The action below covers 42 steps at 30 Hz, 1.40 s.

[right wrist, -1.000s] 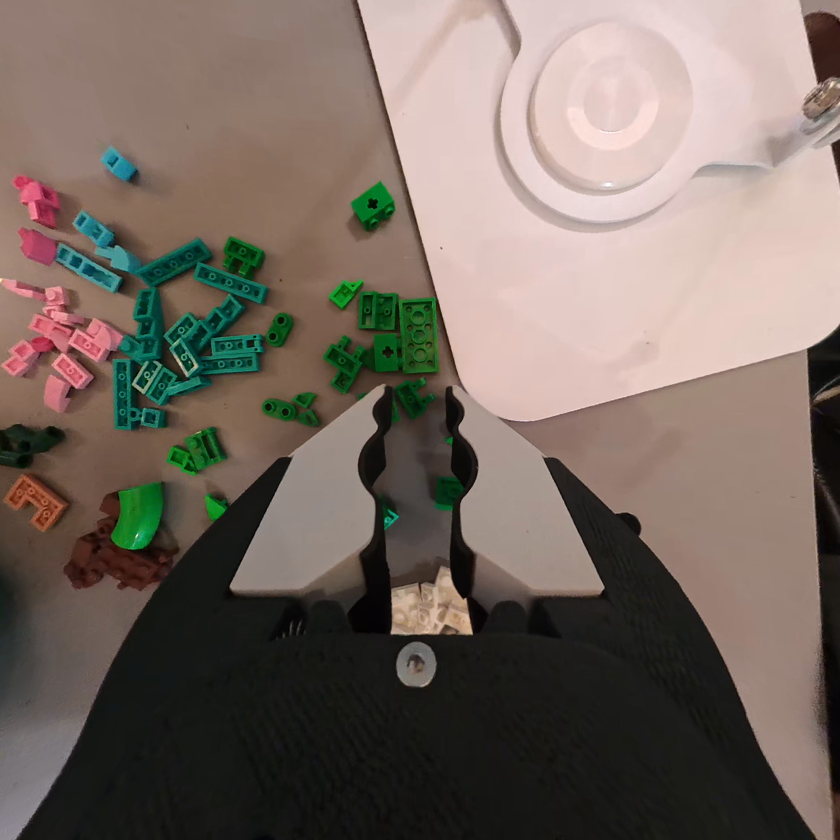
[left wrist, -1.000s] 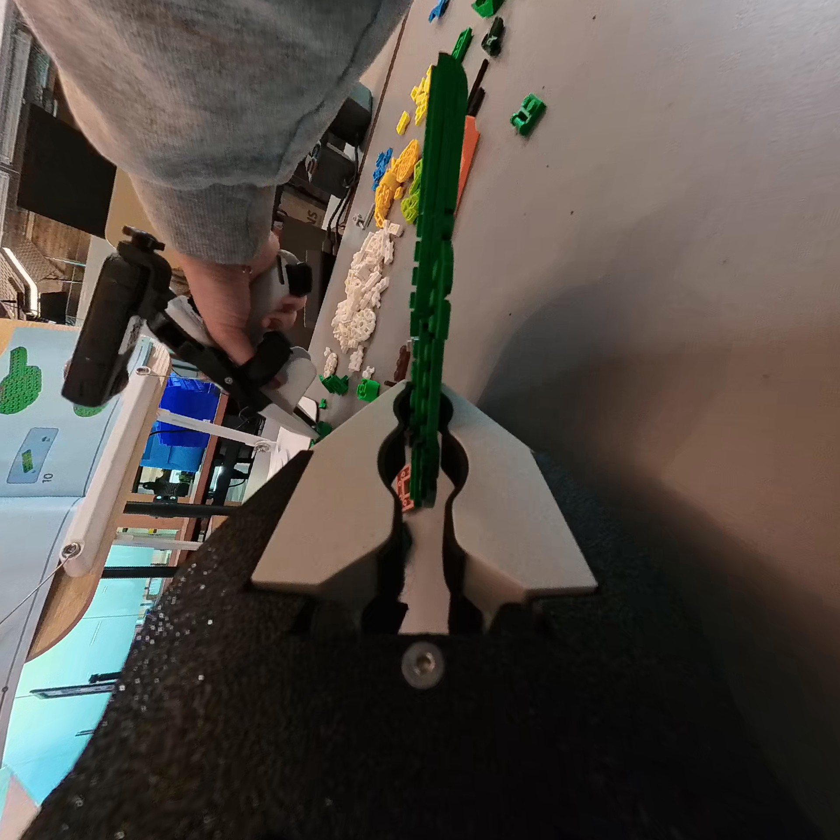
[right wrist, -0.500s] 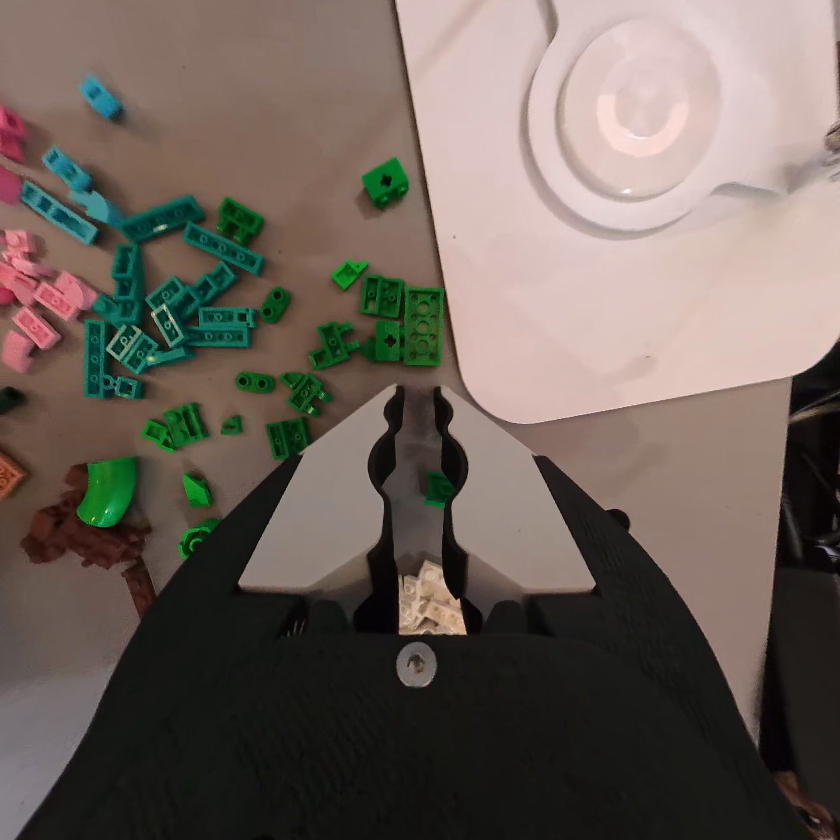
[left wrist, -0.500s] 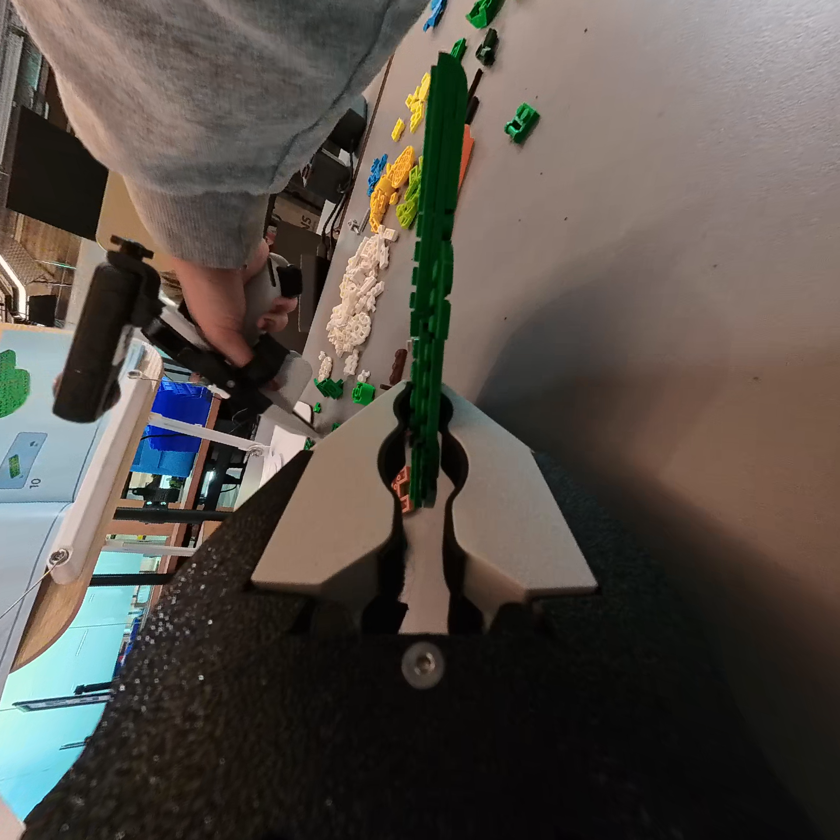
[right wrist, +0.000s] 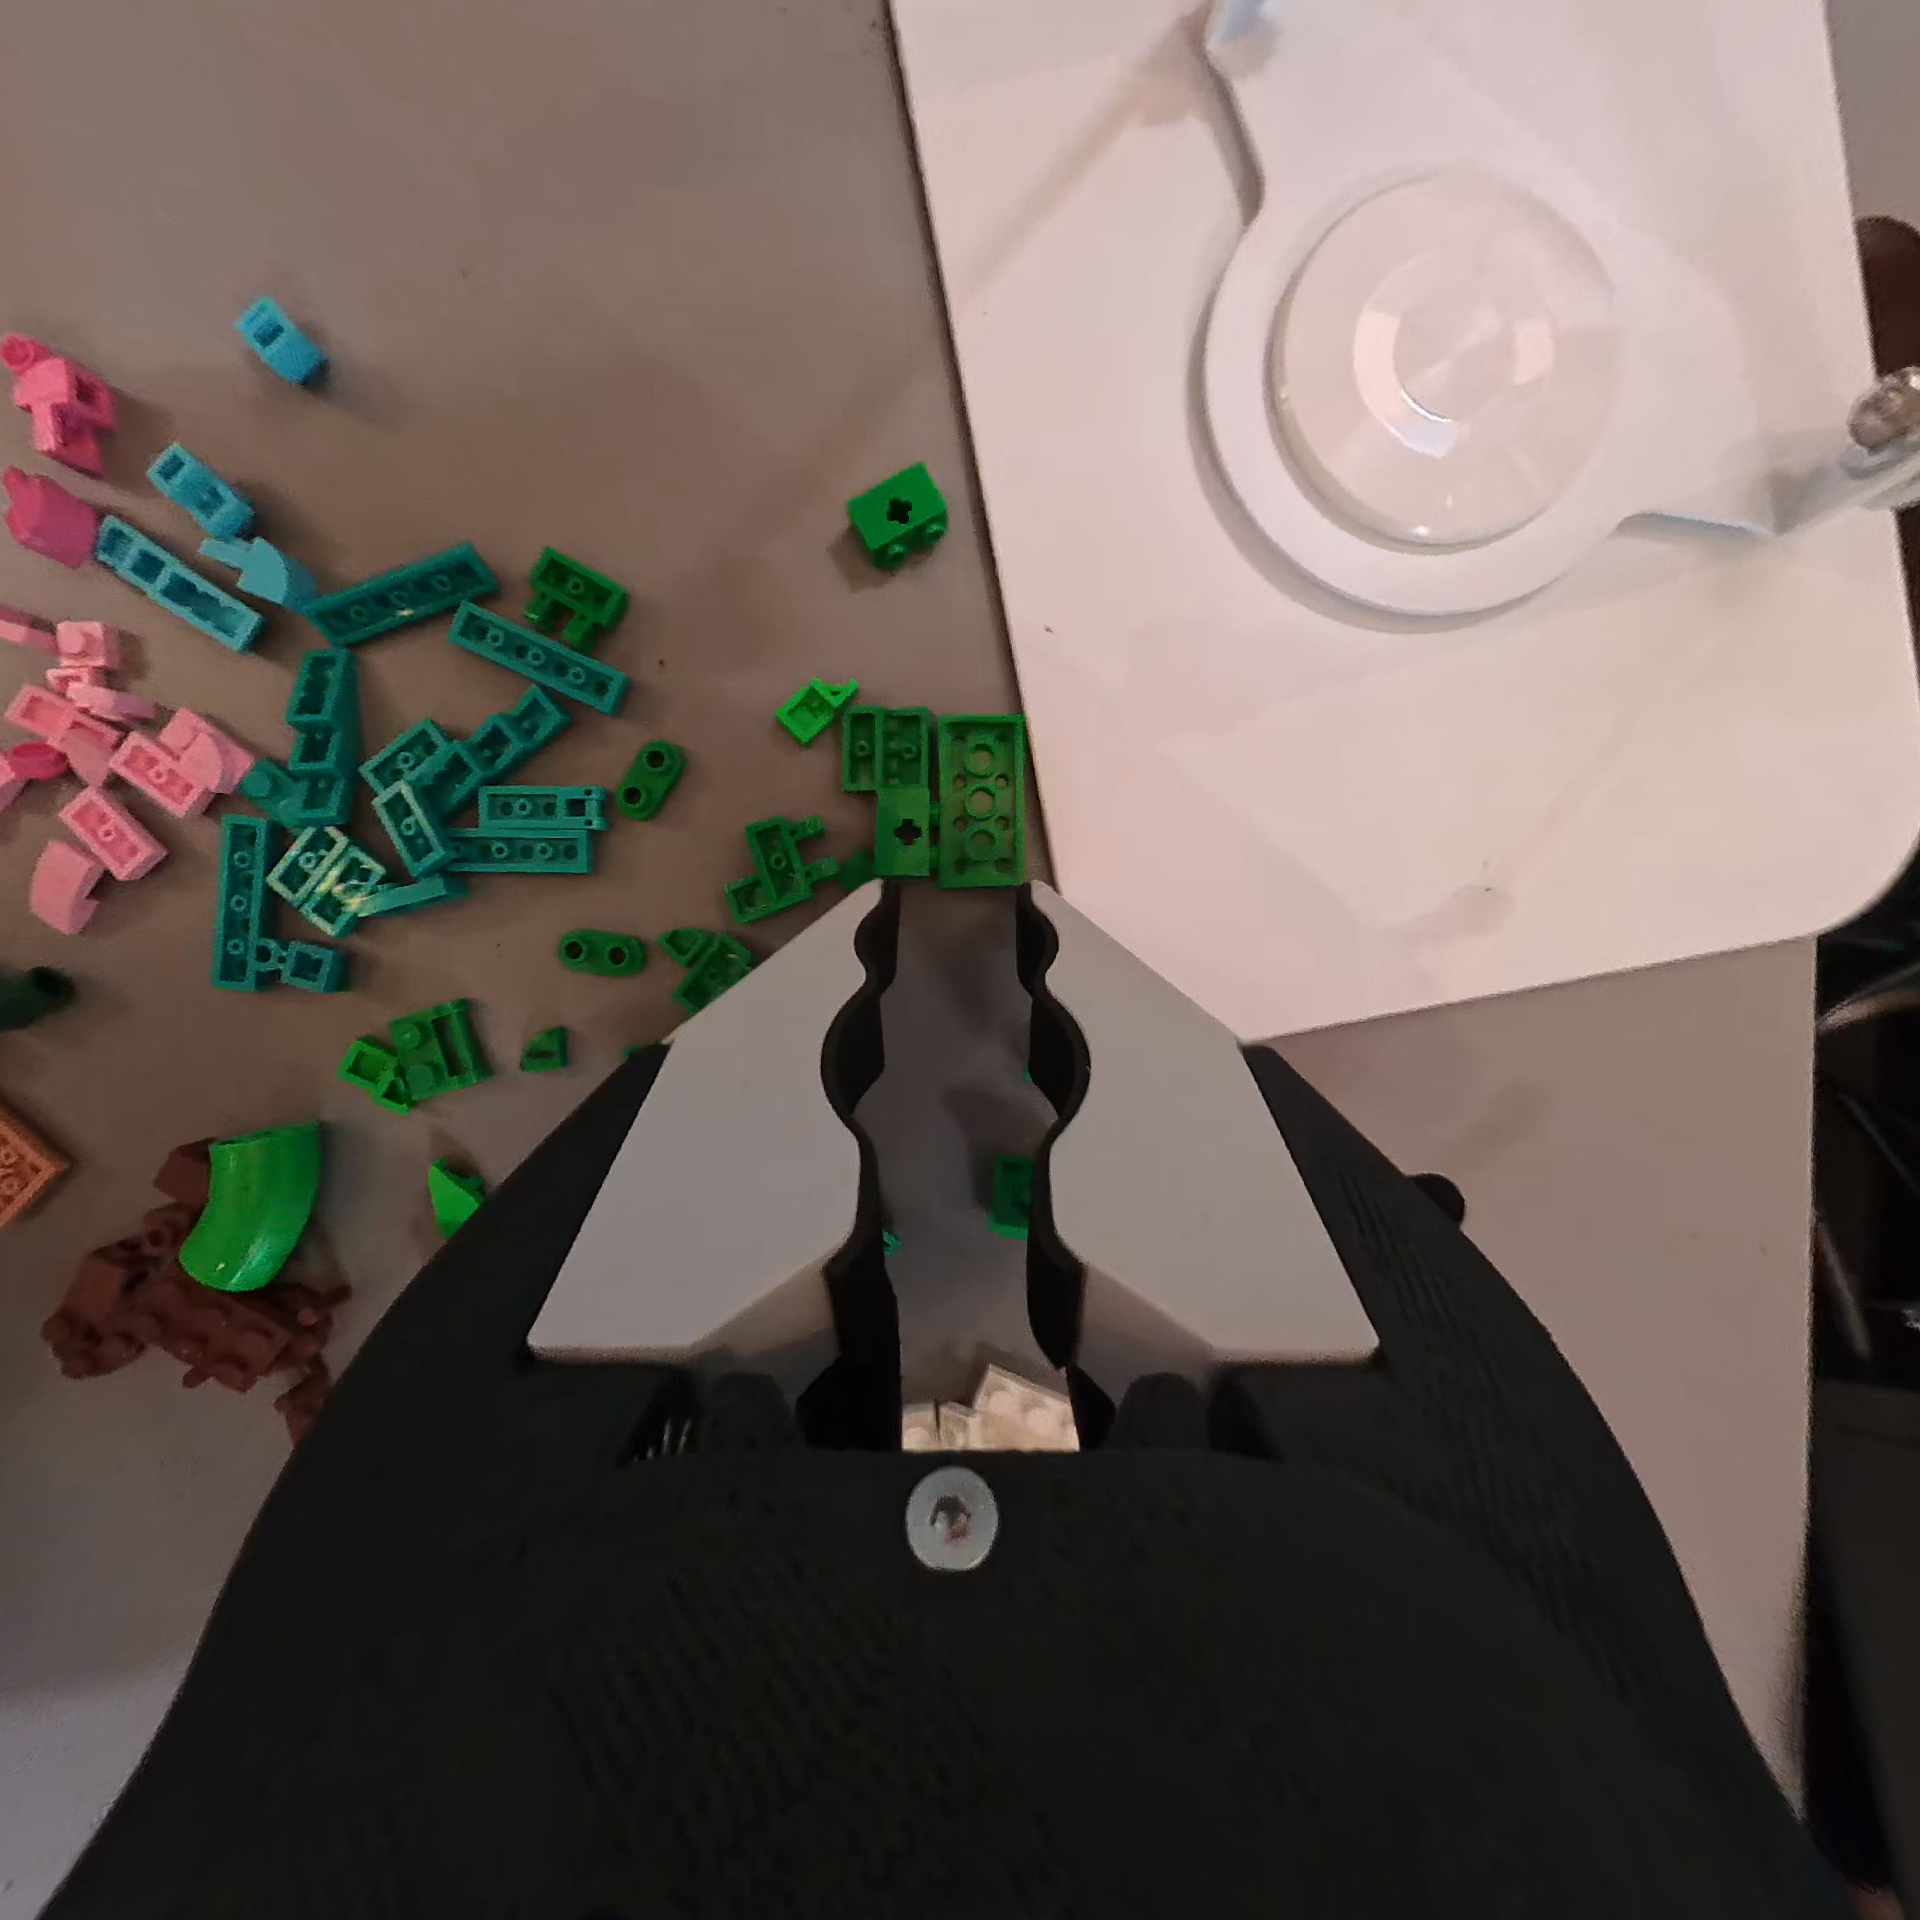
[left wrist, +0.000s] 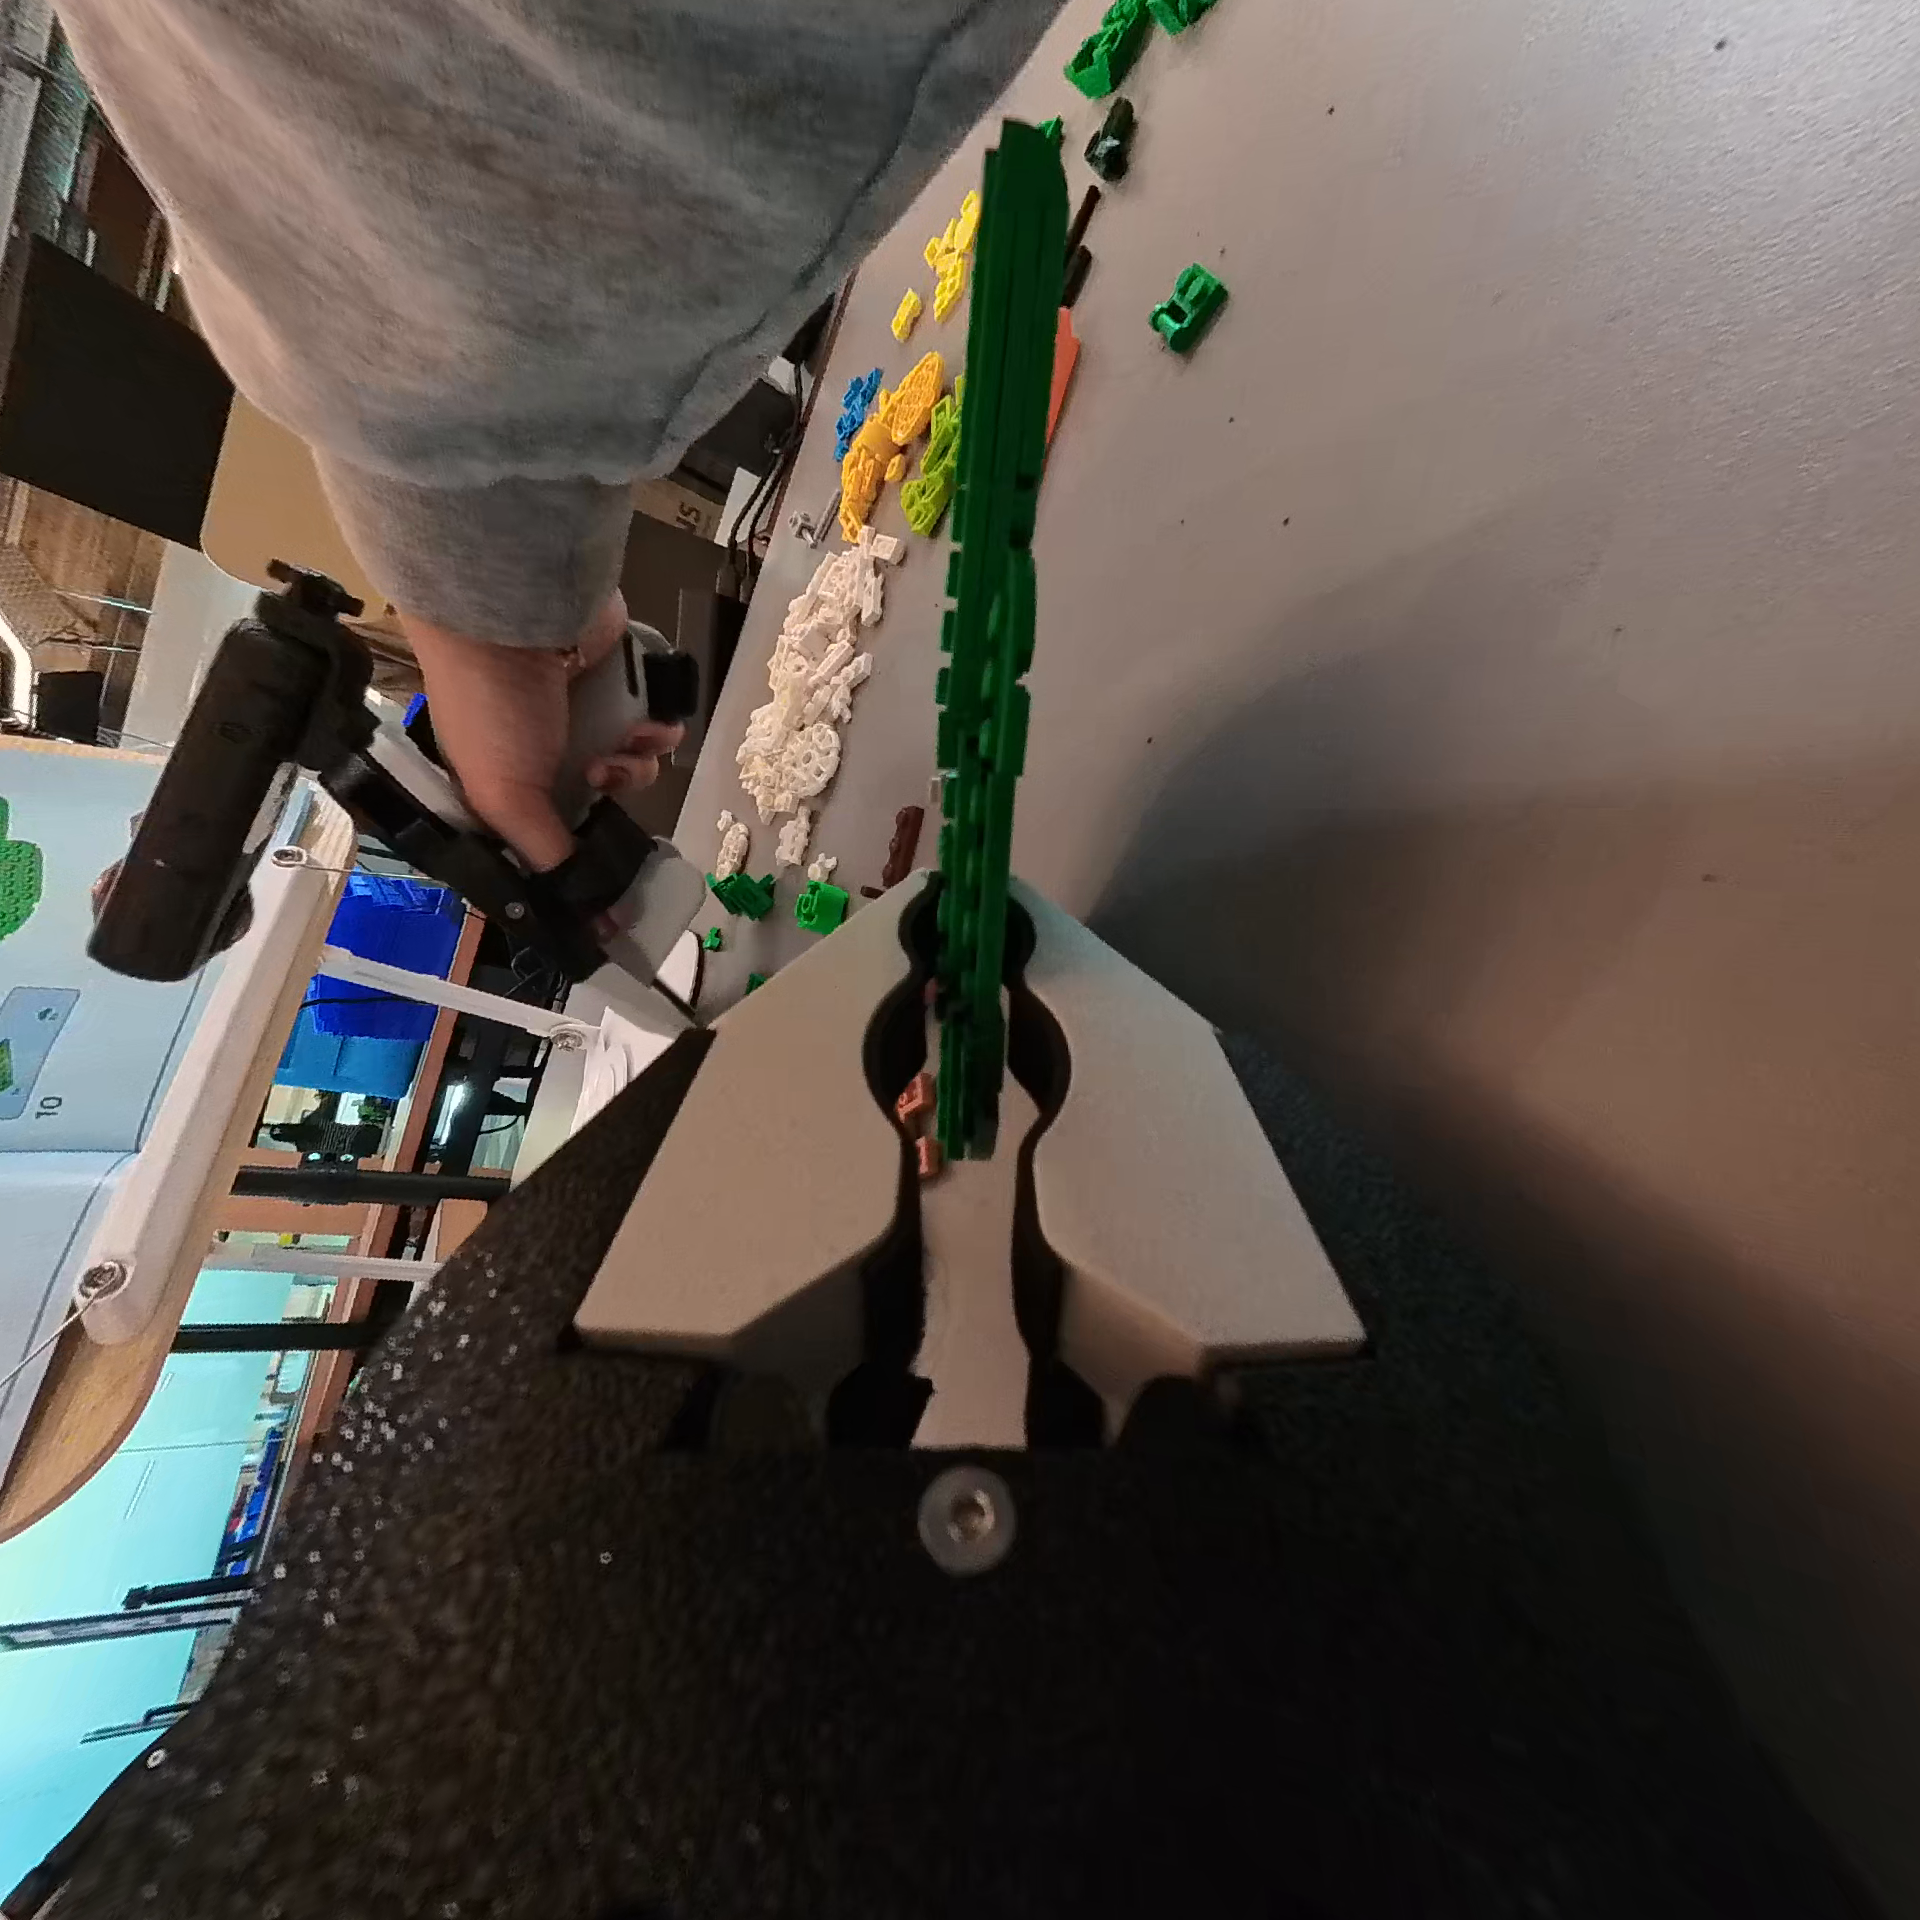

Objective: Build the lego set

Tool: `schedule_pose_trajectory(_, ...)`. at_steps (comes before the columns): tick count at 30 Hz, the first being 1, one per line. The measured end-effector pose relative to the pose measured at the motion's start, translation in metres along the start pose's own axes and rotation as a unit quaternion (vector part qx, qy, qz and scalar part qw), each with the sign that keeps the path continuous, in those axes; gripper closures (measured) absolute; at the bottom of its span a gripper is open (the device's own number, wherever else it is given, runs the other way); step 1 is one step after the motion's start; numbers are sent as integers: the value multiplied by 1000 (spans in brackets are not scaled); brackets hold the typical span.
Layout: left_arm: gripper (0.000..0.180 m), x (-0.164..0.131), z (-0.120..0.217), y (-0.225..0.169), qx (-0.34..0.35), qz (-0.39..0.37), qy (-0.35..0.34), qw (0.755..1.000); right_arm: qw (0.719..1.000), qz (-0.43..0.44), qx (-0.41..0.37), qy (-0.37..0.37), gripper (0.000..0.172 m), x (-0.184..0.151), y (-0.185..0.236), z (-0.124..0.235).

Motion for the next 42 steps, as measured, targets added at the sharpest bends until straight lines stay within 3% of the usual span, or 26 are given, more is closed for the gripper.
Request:
schedule_pose_trajectory(3,175,0,0,0,0,0,0,1000,999,24,41,-8,153,2,15,-1)
schedule_pose_trajectory(7,175,0,0,0,-1,0,0,1000,1000,10,10,-7,153,3,4,0)
schedule_pose_trajectory(14,175,0,0,0,-1,-1,0,1000,998,-50,33,-33,148,11,8,-5)
schedule_pose_trajectory(21,175,0,-1,-1,-2,-1,0,1000,998,-62,-15,-30,153,10,2,-6)
schedule_pose_trajectory(30,174,-1,0,-1,-3,0,1,1000,998,-4,-62,-26,156,14,7,-6)
schedule_pose_trajectory(33,175,-2,0,1,-2,3,1,1000,997,29,-74,-23,156,9,18,12)
schedule_pose_trajectory(37,175,-4,0,4,9,3,5,1000,993,88,-78,-23,156,-8,56,65)
schedule_pose_trajectory(42,175,-12,2,21,63,19,46,997,964,212,-138,81,156,-65,112,130)
Point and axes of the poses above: each gripper's, where its closed fingertips meet, z back along the fingers, x out of its top, y = z × x across the jaws, the point moved 3 cm from there along z, back along the fingers, and after that the axes turned 4 degrees about y, right-handed, at the moved point
